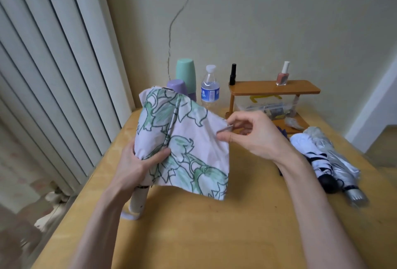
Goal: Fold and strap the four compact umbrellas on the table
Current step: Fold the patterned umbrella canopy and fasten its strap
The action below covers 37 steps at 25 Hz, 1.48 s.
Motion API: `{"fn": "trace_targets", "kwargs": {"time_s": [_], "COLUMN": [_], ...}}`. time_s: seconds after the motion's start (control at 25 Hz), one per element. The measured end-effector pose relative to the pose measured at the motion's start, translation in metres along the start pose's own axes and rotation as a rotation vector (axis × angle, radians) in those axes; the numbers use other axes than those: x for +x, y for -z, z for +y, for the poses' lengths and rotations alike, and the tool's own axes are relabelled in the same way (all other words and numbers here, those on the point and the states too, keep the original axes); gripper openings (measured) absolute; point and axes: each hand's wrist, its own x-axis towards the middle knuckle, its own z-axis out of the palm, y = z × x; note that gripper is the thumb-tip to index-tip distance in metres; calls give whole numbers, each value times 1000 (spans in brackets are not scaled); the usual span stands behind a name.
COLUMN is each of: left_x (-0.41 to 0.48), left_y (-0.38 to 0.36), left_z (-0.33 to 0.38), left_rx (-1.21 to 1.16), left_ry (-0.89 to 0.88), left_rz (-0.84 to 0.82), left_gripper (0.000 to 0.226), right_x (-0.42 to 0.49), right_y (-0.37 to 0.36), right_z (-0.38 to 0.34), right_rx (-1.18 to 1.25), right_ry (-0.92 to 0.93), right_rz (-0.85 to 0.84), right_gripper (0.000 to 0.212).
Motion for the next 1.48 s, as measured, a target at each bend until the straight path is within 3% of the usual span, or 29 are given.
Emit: {"fn": "trace_targets", "kwargs": {"time_s": [0.12, 0.36, 0.52, 0.68, 0.8, 0.88, 0.96, 1.16, 1.32, 1.48], "left_x": [-2, -2, -3, -3, -2, 0, 0, 0, -2, -3], "left_y": [3, 25, 25, 24, 20, 16, 14, 15, 11, 11], "left_z": [0, -5, -7, -6, -8, -9, -10, -7, -1, -1], "left_rx": [-19, -27, -51, -87, -132, -145, -136, -96, -52, -29], "left_ry": [2, 15, 14, 25, 17, 13, 14, 9, -10, -7], "left_rz": [-26, -40, -81, -75, -41, -32, -29, -22, -61, -60], "left_gripper": [57, 78, 69, 82, 79, 74, 81, 92, 79, 74], "right_x": [0, -5, -6, -6, -3, 0, 1, 4, 6, 8], "right_y": [-5, 0, -2, 1, -9, -23, -36, -38, -42, -37], "right_z": [1, -13, -17, -16, -18, -21, -23, -20, -20, -17], "right_rx": [-66, 13, 211, 332, 525, 609, 517, 436, 533, 772], "right_ry": [-31, -10, -28, -70, -88, -165, -239, -191, -308, -500], "right_rz": [17, -23, 42, 89, 112, 140, 227, 453, 491, 363], "right_gripper": [14, 5, 17, 42, 53, 40, 28, 11, 15, 12]}}
